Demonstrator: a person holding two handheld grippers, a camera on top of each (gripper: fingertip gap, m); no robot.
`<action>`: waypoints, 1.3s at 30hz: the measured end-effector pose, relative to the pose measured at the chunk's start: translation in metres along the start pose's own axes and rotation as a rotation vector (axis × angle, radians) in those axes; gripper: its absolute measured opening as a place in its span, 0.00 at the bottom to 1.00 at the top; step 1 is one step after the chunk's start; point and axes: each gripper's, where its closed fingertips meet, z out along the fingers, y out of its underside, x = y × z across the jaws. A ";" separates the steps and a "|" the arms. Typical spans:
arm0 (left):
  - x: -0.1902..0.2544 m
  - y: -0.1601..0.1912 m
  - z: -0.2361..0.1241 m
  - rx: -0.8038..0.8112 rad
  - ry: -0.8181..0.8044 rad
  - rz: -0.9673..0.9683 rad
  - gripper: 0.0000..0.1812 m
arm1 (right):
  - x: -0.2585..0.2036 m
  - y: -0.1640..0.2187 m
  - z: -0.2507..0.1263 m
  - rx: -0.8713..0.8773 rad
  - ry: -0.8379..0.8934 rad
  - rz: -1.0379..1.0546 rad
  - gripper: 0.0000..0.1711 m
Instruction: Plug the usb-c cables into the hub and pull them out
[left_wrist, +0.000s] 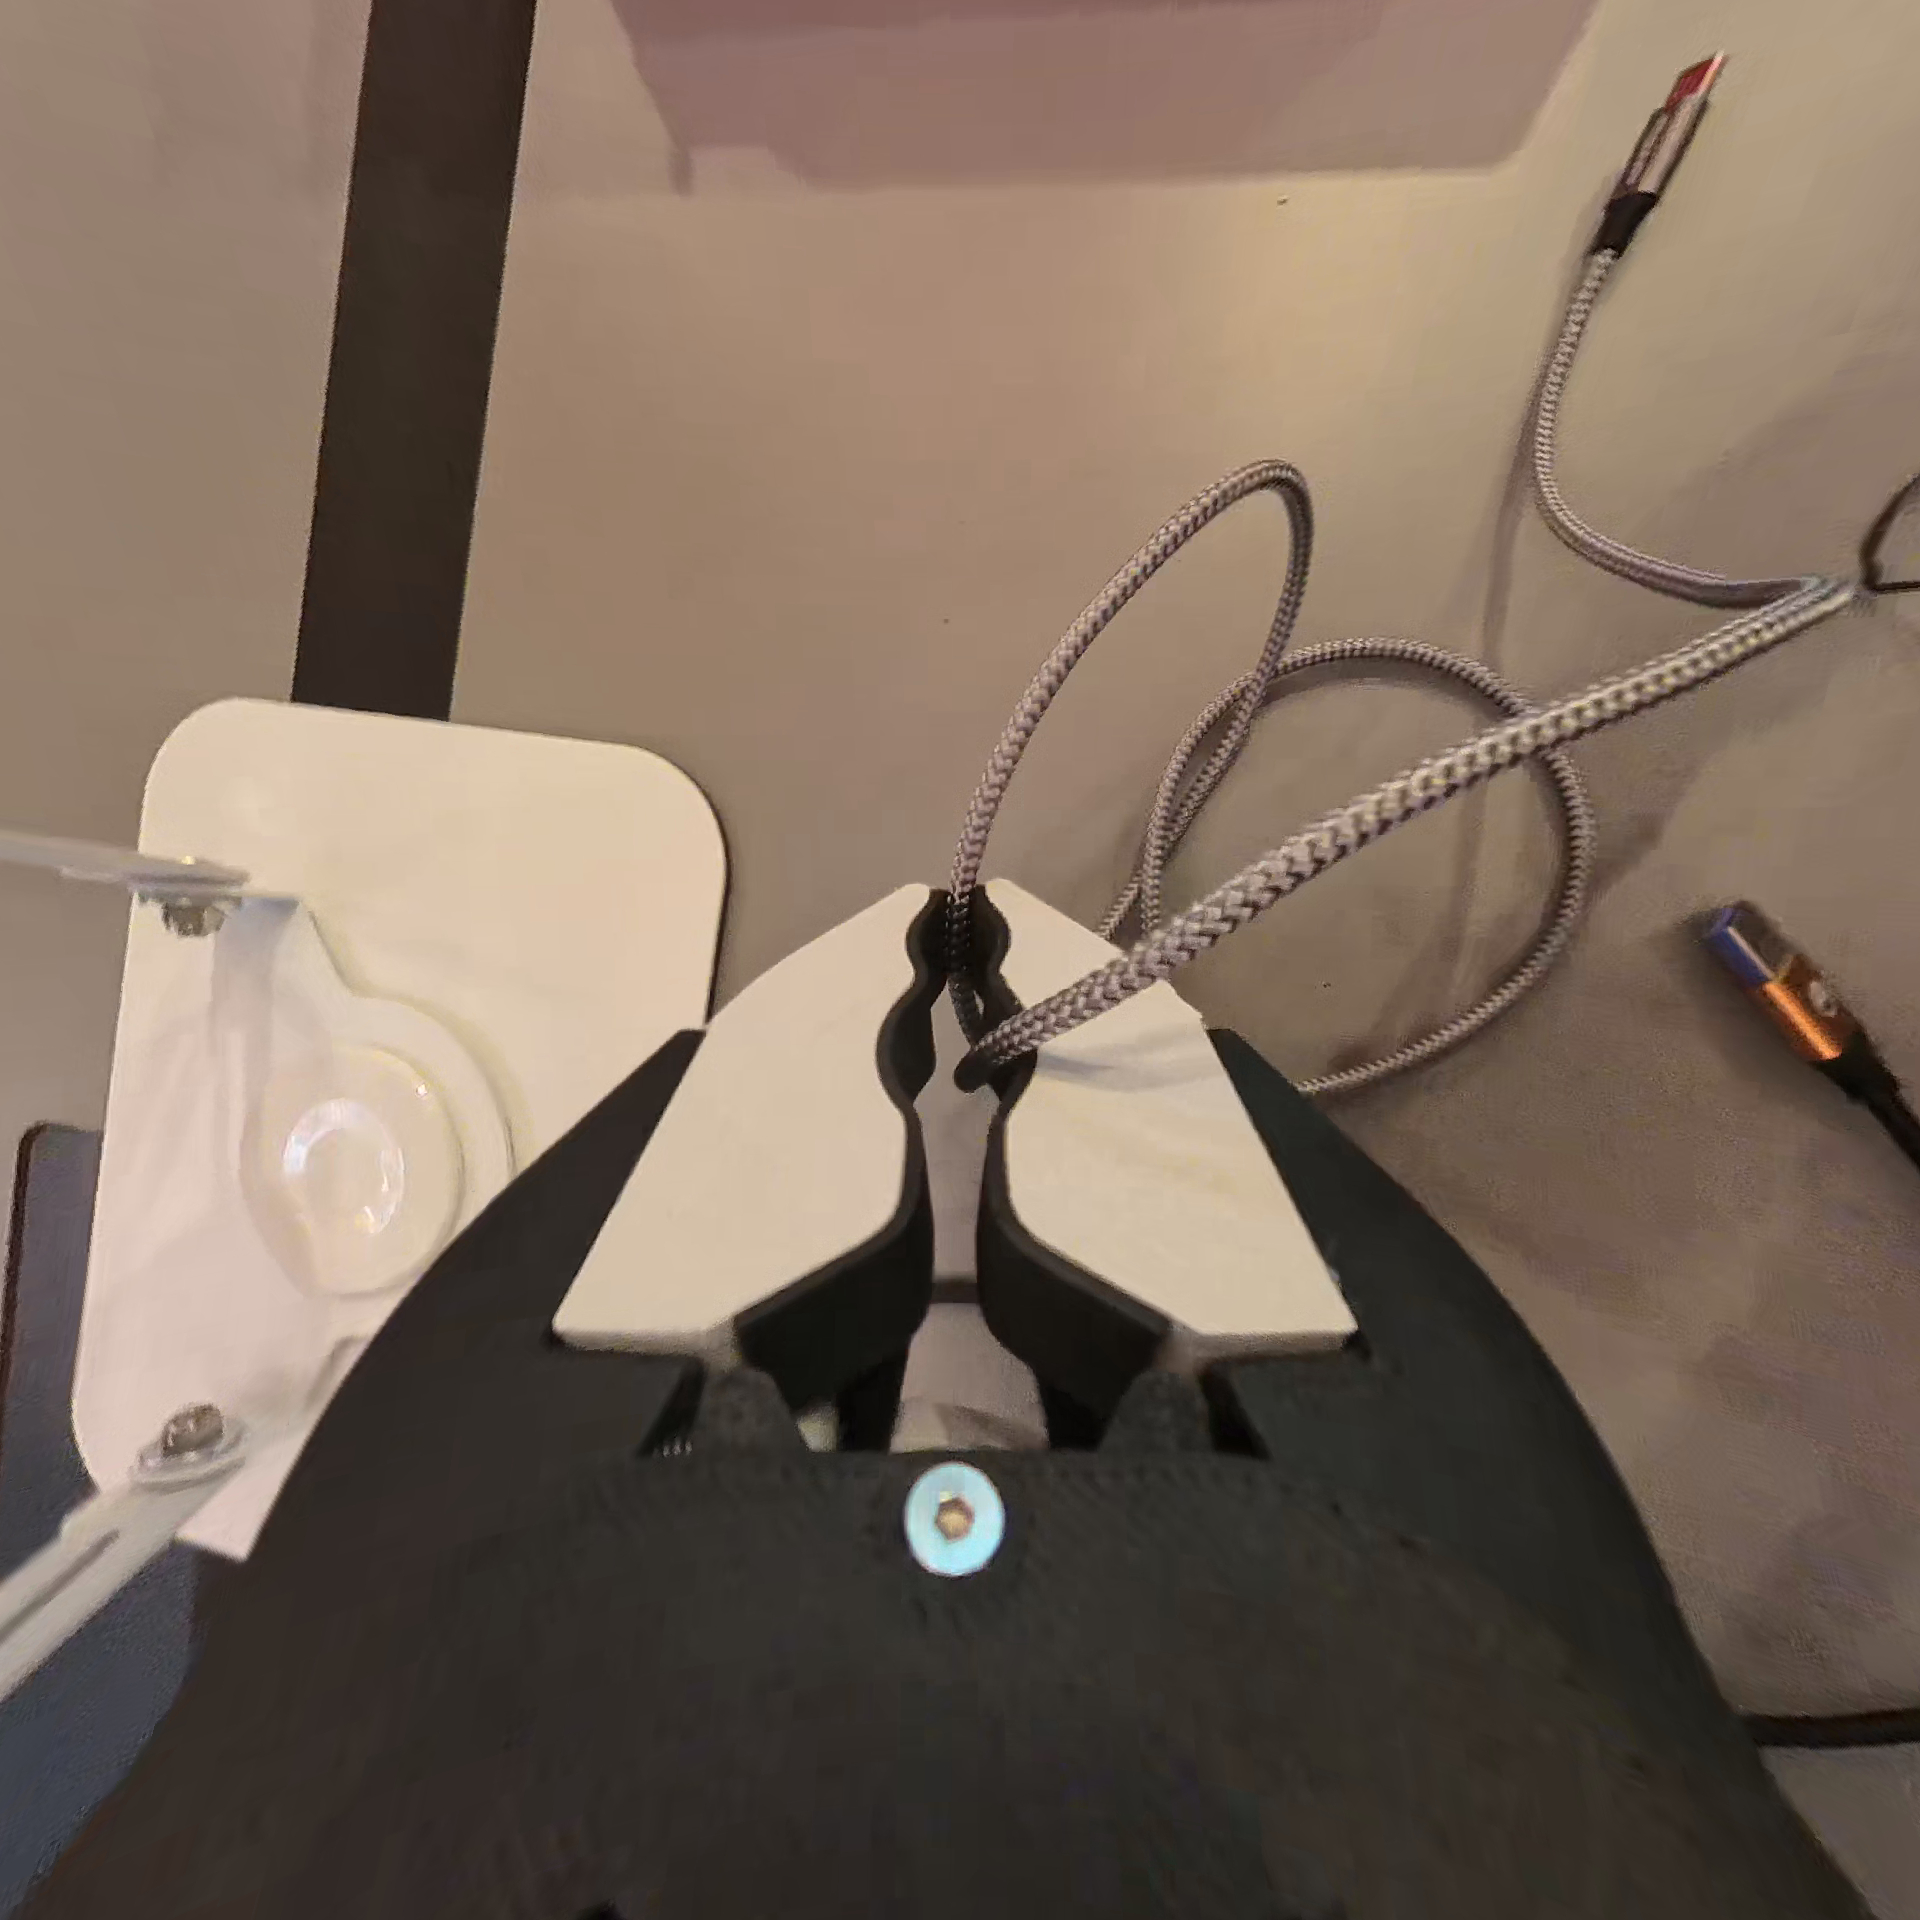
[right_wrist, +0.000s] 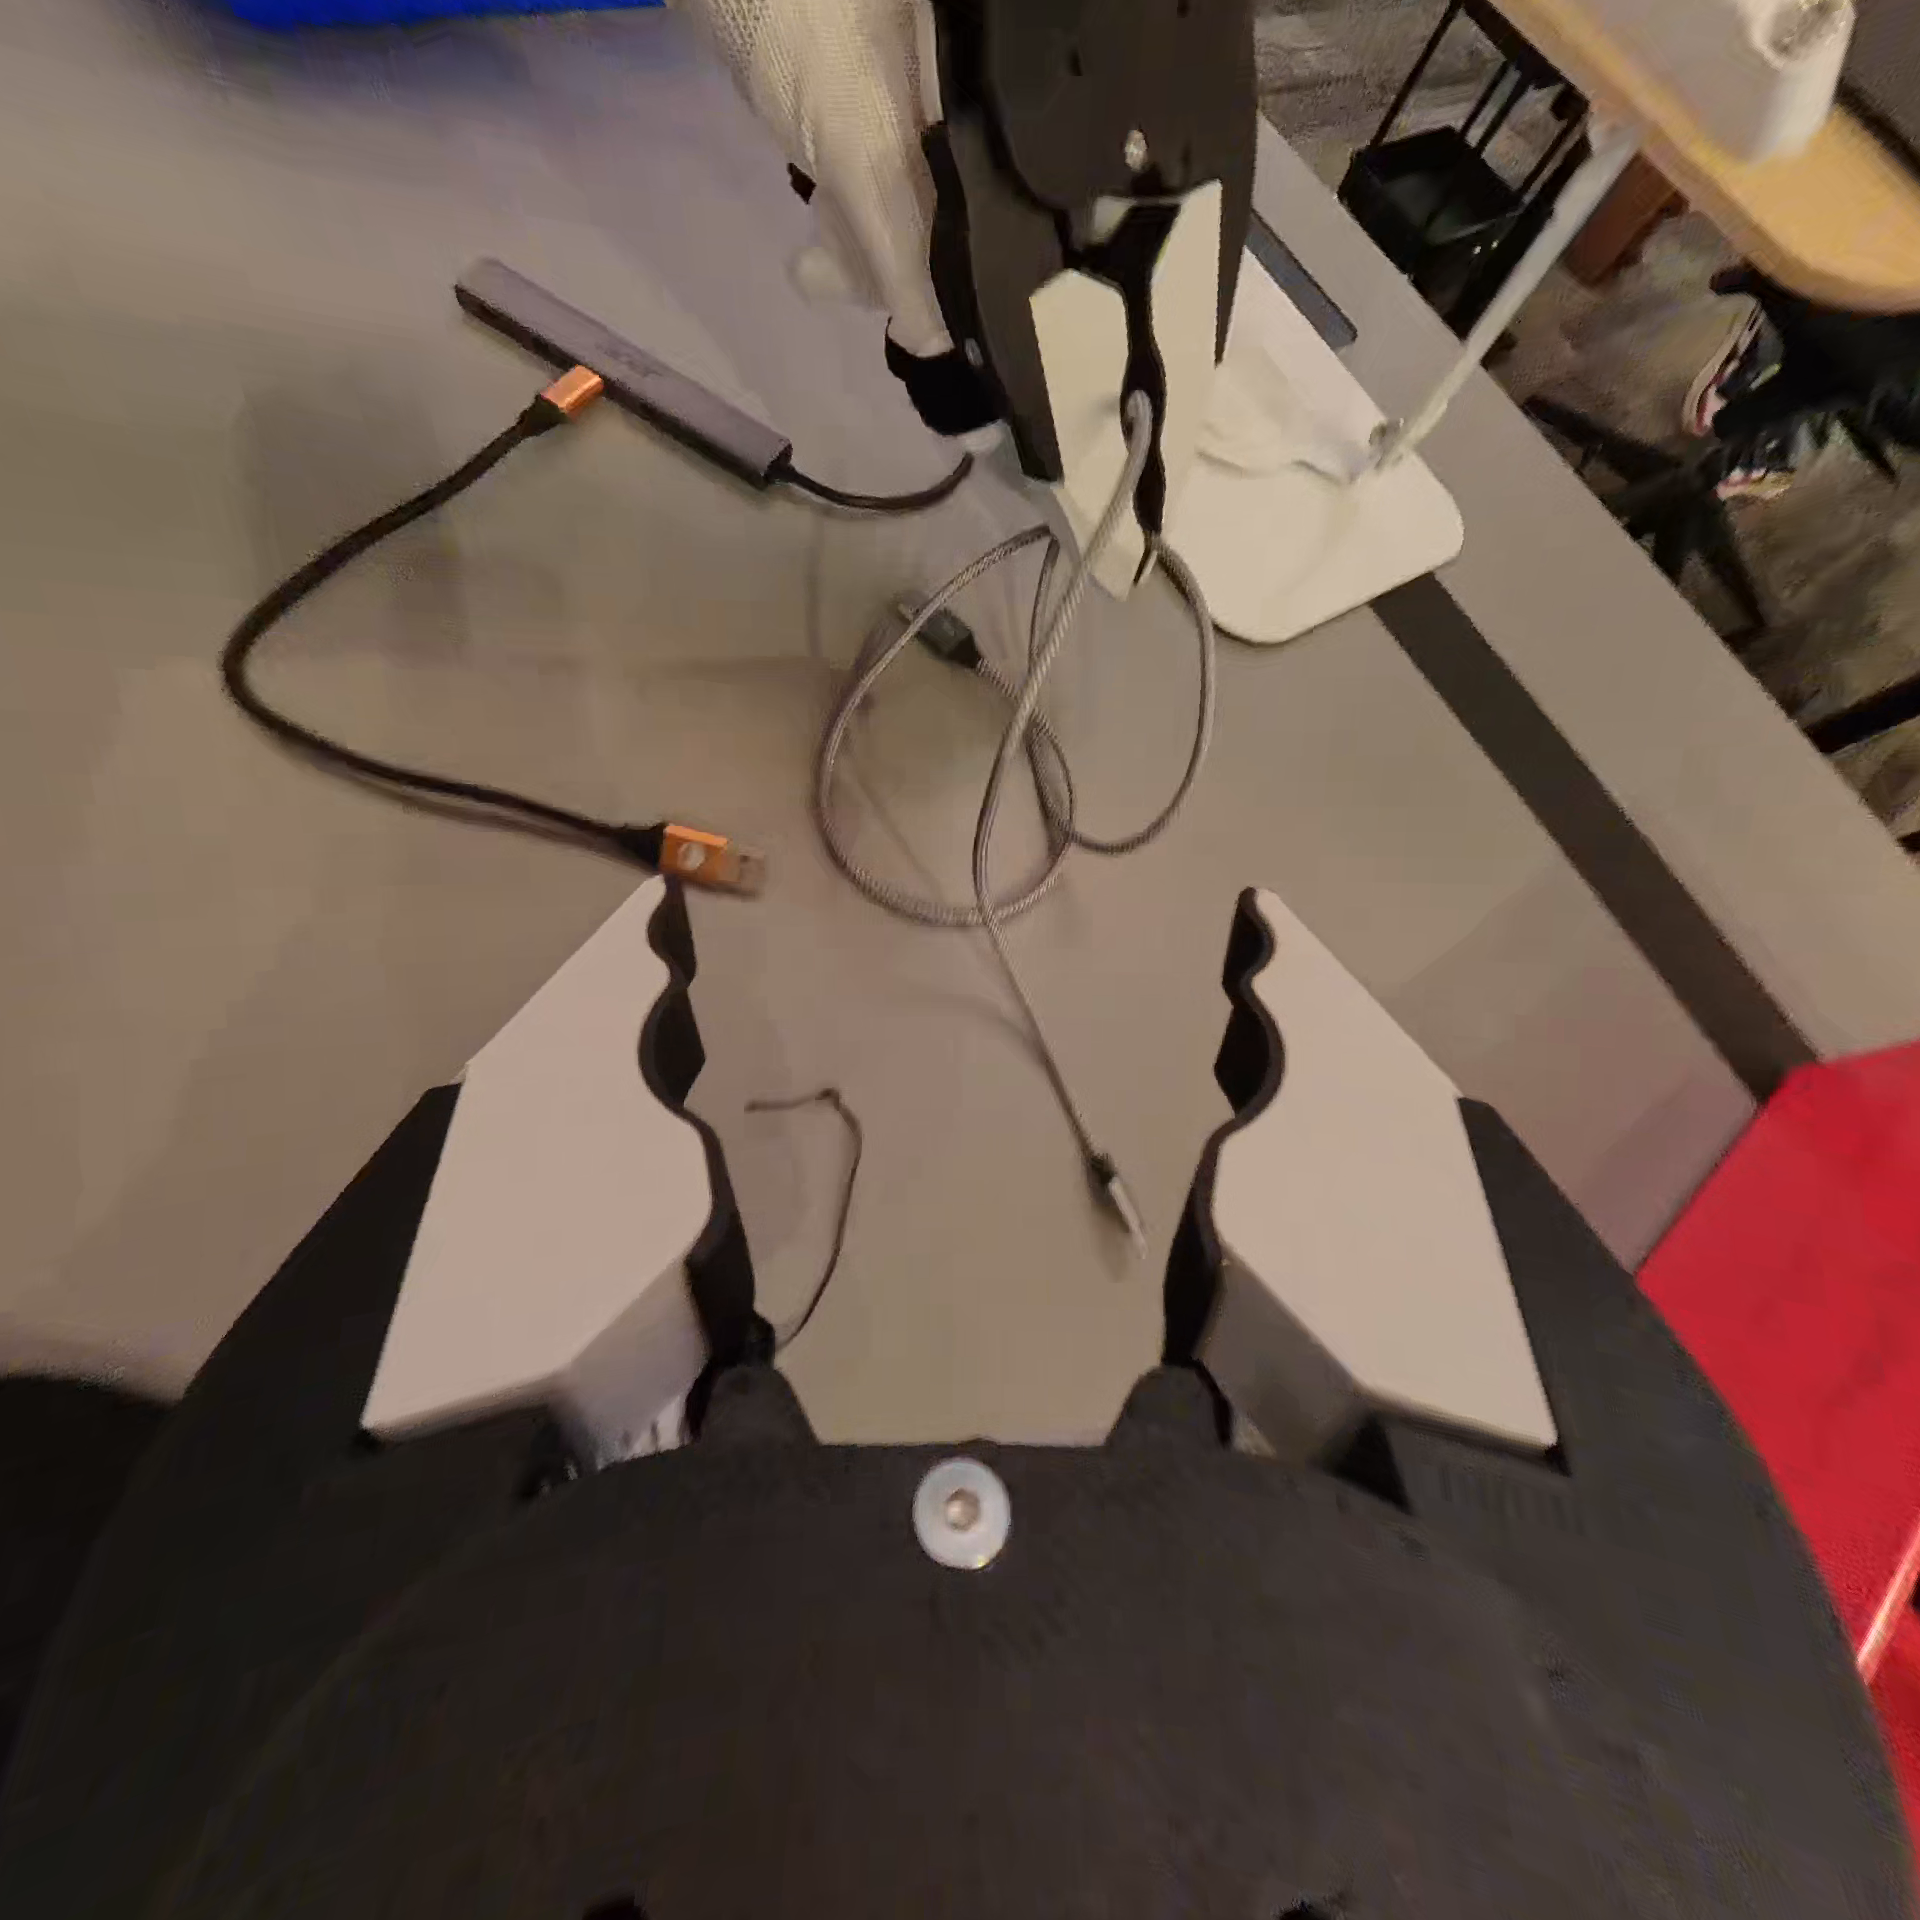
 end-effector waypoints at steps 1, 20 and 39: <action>0.000 0.000 -0.001 -0.015 0.000 -0.028 0.02 | 0.005 -0.006 0.011 -0.004 0.025 -0.041 0.61; 0.005 -0.027 -0.045 0.134 -0.136 0.140 0.04 | 0.053 -0.037 0.082 0.018 -0.241 0.194 0.00; 0.043 -0.078 -0.117 0.673 0.133 -0.202 0.33 | 0.048 -0.123 -0.021 0.300 -0.530 0.260 0.00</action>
